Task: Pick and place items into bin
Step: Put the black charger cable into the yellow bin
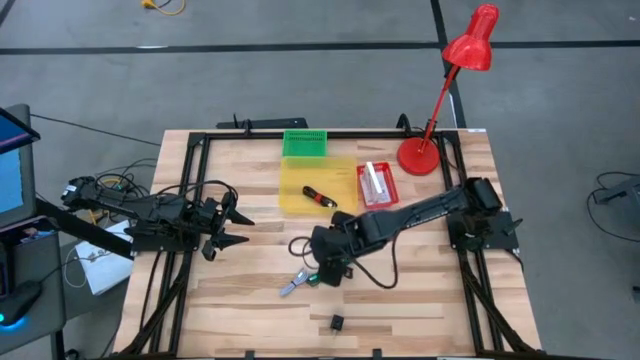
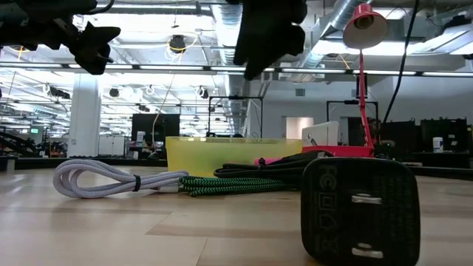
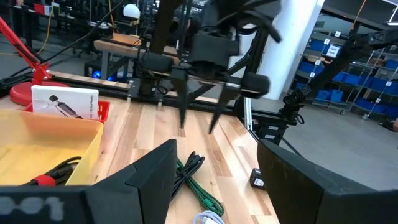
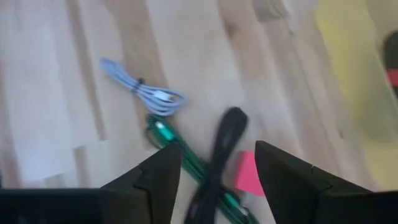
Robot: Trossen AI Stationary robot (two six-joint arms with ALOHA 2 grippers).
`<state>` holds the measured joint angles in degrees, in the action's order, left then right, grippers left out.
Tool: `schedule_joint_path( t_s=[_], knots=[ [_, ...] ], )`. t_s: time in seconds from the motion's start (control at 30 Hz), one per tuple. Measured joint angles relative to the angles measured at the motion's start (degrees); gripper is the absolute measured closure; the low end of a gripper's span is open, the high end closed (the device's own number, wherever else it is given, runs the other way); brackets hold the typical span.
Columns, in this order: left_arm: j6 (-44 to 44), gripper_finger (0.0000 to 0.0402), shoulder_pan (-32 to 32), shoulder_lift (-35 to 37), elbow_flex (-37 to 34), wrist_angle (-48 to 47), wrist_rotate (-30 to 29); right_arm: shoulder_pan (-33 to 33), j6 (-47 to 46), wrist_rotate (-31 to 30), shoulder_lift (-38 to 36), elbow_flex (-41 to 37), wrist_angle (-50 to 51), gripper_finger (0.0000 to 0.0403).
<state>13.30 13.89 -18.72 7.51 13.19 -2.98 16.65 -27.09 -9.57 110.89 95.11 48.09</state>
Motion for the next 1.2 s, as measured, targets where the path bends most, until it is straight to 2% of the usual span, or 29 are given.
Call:
schedule_joint_path(
  t_s=[0.33,0.63,1.2],
  knots=[
    [0.0,0.0187,0.0,0.0,0.0,-0.1,0.0,0.9,1.4,0.6,7.4,0.1,-5.1,0.0219],
    [0.0,0.0187,0.0,-0.7,0.0,-0.1,0.0,0.4,1.6,0.7,8.7,0.0,-5.1,0.0217],
    [0.0,0.0187,0.0,-0.8,0.0,0.0,0.0,-1.4,1.6,3.5,16.0,0.3,-5.0,0.0226]
  ],
)
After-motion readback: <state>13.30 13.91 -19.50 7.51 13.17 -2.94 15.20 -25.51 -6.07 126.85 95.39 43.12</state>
